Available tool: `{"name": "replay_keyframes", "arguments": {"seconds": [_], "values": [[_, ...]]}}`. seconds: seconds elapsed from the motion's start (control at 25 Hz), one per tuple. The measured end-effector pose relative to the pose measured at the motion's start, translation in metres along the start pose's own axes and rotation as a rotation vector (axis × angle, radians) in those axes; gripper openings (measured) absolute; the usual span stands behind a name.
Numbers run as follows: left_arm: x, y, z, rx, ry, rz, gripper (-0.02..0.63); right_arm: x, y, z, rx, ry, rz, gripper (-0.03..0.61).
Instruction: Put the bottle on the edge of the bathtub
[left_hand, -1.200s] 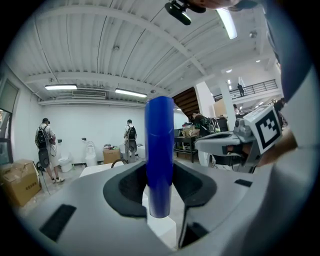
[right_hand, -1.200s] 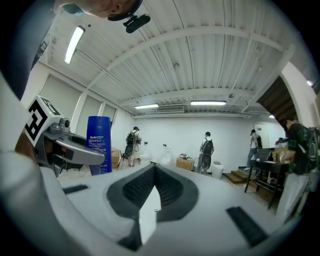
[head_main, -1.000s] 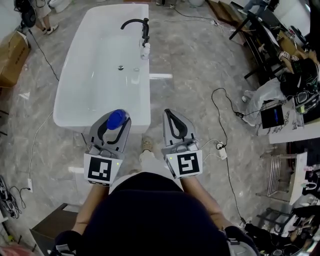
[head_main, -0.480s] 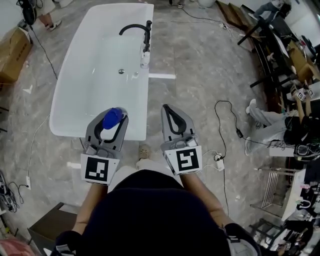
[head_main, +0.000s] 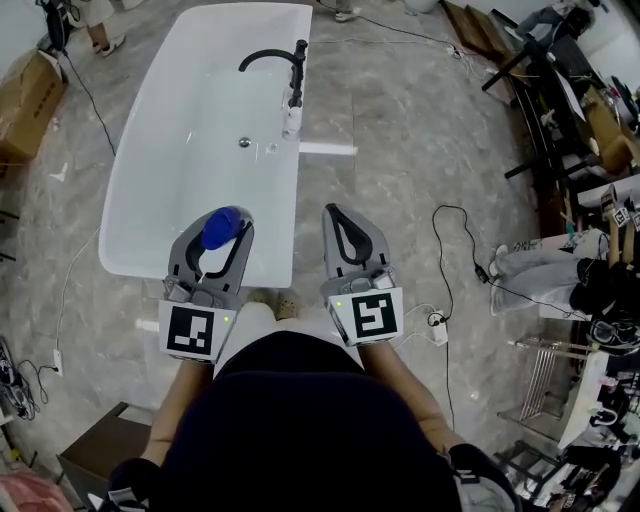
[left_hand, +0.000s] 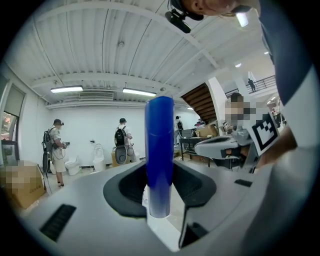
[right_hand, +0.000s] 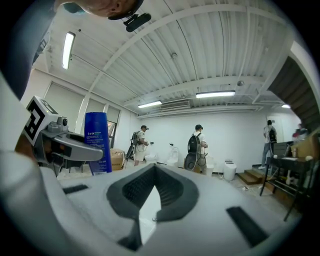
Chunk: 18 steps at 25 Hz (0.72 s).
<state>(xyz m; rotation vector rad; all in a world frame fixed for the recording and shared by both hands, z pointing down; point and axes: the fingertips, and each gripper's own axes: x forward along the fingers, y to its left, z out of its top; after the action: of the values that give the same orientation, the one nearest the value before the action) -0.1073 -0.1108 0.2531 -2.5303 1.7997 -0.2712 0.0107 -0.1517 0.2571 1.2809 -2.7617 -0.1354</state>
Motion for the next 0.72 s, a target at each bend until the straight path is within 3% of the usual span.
{"name": "replay_keyframes", "arguments": {"seconds": [0.56, 0.72], "values": [[0.021, 0.019, 0.004, 0.023, 0.005, -0.064, 0.155, 0.026, -0.006, 0.008, 0.021, 0.01, -0.053, 0.002], [0.02, 0.022, -0.004, 0.008, 0.021, -0.066, 0.155, 0.029, 0.0, 0.002, -0.017, 0.031, -0.05, 0.002]]}}
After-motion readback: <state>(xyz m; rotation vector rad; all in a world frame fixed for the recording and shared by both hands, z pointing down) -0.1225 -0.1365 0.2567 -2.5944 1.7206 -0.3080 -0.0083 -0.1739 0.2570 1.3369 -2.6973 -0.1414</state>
